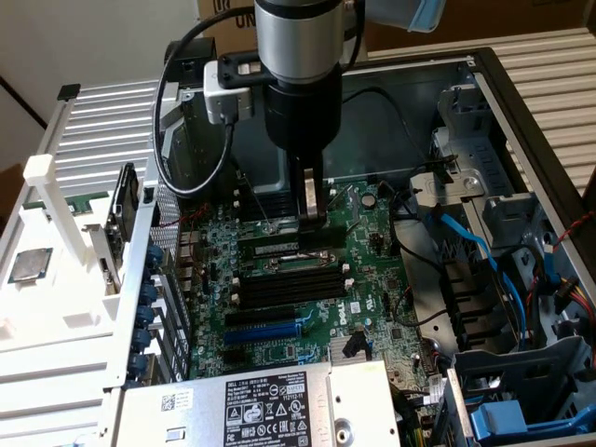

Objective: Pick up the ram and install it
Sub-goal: 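Insert the ram into the slot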

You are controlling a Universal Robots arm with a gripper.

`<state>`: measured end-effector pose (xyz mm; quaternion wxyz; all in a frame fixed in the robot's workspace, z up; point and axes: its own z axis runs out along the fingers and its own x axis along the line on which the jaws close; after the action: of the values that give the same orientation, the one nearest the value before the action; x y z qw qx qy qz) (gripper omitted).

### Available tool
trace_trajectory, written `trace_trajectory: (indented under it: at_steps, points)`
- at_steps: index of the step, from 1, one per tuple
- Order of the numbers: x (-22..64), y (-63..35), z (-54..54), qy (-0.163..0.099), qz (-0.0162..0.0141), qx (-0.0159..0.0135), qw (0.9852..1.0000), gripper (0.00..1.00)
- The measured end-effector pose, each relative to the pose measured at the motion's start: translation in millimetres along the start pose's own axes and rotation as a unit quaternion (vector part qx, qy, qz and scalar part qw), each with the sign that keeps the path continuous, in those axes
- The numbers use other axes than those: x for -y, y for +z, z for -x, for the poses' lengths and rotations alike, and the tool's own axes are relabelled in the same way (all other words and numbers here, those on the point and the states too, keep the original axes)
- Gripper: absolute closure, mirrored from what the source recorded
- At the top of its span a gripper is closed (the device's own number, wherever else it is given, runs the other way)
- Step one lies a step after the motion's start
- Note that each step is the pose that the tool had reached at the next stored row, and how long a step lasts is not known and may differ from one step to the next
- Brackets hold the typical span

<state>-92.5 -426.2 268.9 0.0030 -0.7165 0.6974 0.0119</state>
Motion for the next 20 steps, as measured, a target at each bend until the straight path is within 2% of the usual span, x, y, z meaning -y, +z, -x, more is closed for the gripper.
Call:
trace_trajectory:
  at_steps: [14, 16, 20]
  points:
    - [-0.4, 14.2, -4.3, 0.0, 0.0004, -0.0003, 1.0, 0.87]
    - [-1.0, 15.2, -4.3, 0.0, 0.0004, -0.0015, 1.0, 0.87]
    - [-1.4, 16.9, -3.7, 0.0, 0.0006, -0.0061, 1.0, 0.87]
